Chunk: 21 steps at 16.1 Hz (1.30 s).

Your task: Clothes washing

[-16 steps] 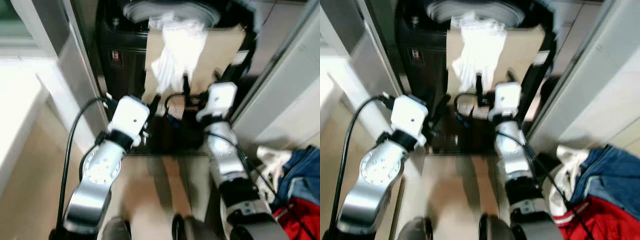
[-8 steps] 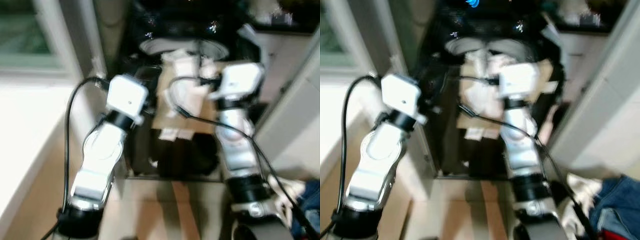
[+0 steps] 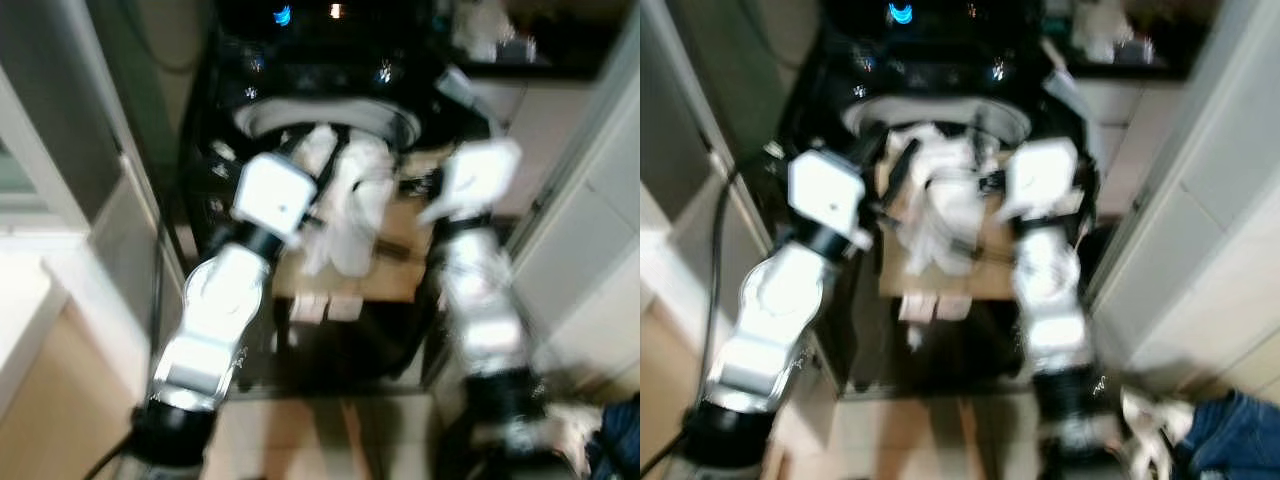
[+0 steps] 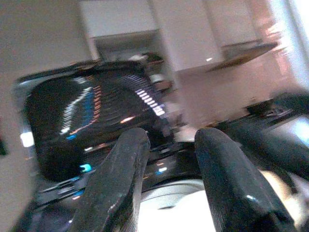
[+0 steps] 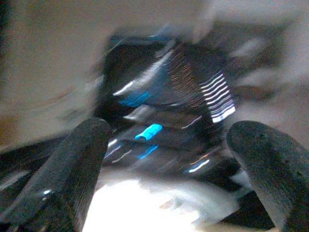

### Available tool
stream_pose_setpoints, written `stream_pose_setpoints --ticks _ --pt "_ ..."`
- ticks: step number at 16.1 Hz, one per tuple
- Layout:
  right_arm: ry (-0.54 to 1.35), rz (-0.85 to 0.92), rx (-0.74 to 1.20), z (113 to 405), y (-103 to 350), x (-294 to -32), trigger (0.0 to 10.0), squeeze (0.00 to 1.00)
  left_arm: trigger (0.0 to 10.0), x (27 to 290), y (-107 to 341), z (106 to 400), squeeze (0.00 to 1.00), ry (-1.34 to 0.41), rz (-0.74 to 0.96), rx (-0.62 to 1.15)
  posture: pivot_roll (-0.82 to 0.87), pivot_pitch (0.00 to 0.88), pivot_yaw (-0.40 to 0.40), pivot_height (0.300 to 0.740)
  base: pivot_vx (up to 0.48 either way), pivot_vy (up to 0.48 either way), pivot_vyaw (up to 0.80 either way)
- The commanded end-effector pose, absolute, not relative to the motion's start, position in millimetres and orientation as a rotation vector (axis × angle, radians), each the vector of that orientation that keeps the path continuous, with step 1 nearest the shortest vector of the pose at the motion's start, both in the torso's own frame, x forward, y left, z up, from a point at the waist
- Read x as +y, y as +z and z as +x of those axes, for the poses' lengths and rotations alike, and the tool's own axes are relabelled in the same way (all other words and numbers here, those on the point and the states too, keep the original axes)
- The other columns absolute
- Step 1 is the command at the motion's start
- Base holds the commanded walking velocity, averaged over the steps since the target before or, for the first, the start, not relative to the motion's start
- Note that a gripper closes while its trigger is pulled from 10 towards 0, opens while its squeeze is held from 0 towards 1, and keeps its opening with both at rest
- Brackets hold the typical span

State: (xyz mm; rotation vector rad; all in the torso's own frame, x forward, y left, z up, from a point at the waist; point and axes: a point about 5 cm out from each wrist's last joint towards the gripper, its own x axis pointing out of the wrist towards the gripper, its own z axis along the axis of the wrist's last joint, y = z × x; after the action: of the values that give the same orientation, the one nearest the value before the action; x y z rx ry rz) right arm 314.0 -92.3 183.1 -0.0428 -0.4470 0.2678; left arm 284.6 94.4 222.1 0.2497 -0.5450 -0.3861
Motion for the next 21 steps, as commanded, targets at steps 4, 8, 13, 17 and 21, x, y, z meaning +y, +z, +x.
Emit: stream_pose_setpoints --ticks 4,8,13,17,21 --pt "0.299 -0.012 -0.234 302 141 -119 10.0 0.00 10.0 95 224 286 0.00 -0.349 0.254 -0.553 -0.04 0.000 -0.015 0.740 0.120 0.000 0.00" --pt "0.373 0.032 -0.077 286 101 -110 10.0 0.00 10.0 101 222 277 0.00 -0.340 0.261 -0.535 -0.02 0.000 0.018 0.740 0.000 0.000 0.00" --pt "0.493 -0.075 0.074 311 67 -66 10.0 0.00 10.0 125 221 255 0.00 -0.315 0.325 -0.453 0.12 0.129 0.042 0.740 0.000 0.000 0.00" --pt "0.412 -0.363 0.064 342 79 -57 10.0 0.00 10.0 136 224 234 0.00 -0.276 0.357 -0.413 0.22 0.172 0.028 0.740 0.000 0.000 0.00" --pt "0.366 -0.451 -0.002 368 115 -51 10.0 0.00 10.0 142 225 218 0.00 -0.235 0.376 -0.376 0.29 0.200 -0.009 0.740 0.000 0.000 0.00"
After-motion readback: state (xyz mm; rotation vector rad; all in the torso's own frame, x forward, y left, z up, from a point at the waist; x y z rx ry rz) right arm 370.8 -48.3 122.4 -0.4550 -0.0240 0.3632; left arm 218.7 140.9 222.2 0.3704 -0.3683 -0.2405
